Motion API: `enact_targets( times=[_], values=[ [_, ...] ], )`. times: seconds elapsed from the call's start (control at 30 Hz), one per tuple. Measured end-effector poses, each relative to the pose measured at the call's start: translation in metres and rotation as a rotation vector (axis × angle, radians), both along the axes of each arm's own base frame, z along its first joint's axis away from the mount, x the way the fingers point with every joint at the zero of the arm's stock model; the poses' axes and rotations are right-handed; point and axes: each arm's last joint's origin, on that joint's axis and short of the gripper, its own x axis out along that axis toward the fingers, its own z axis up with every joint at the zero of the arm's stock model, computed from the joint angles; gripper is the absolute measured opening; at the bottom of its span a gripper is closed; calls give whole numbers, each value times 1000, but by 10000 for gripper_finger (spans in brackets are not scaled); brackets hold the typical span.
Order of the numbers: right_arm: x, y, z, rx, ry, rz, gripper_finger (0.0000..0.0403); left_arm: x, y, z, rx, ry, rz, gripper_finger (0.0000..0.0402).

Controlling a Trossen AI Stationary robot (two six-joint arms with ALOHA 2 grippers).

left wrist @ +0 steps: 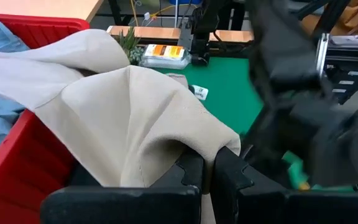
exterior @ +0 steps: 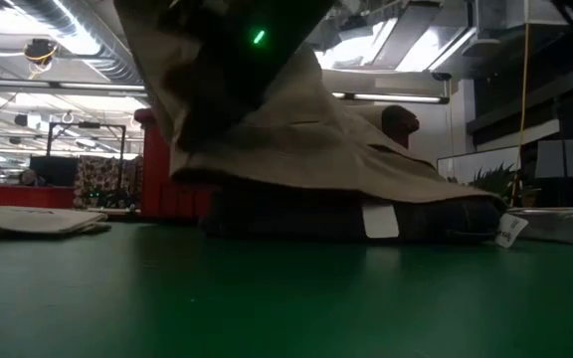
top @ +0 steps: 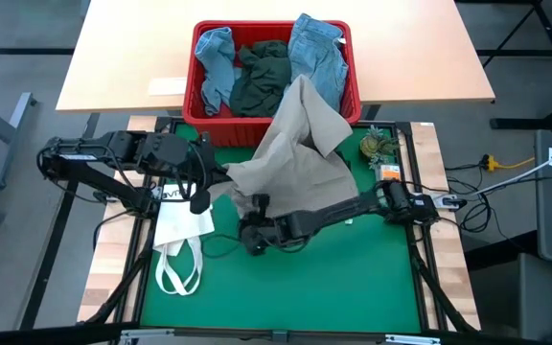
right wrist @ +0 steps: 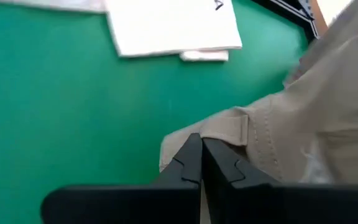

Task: Fold laundry
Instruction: Remove the brown shorts from the laundry bin

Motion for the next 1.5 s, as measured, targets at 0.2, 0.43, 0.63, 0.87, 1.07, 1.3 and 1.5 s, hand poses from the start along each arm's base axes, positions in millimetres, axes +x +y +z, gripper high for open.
enact_targets(
  times=[0.2, 0.43, 0.63, 0.87, 1.07, 1.3, 1.5],
  values=[
    [-40, 22, 45, 27, 129, 112, 2, -19, 3, 4, 1, 13, 22, 6],
    [-91, 35, 100, 184, 207, 203, 1, -32, 2, -1, -50, 90, 46, 6],
    [-131, 36, 141, 353, 241, 268, 1, -30, -10, -7, -109, 144, 12, 6],
    [-174, 40, 167, 485, 352, 363, 1, -9, -41, -30, -172, 267, -62, 6],
    [-197, 58, 165, 552, 510, 418, 1, 13, -78, -70, -205, 422, -94, 6],
    [-218, 88, 160, 606, 603, 391, 1, 47, -123, -110, -219, 448, -145, 6],
    [-240, 111, 150, 632, 744, 304, 1, 78, -155, -135, -254, 361, -208, 6]
  ],
)
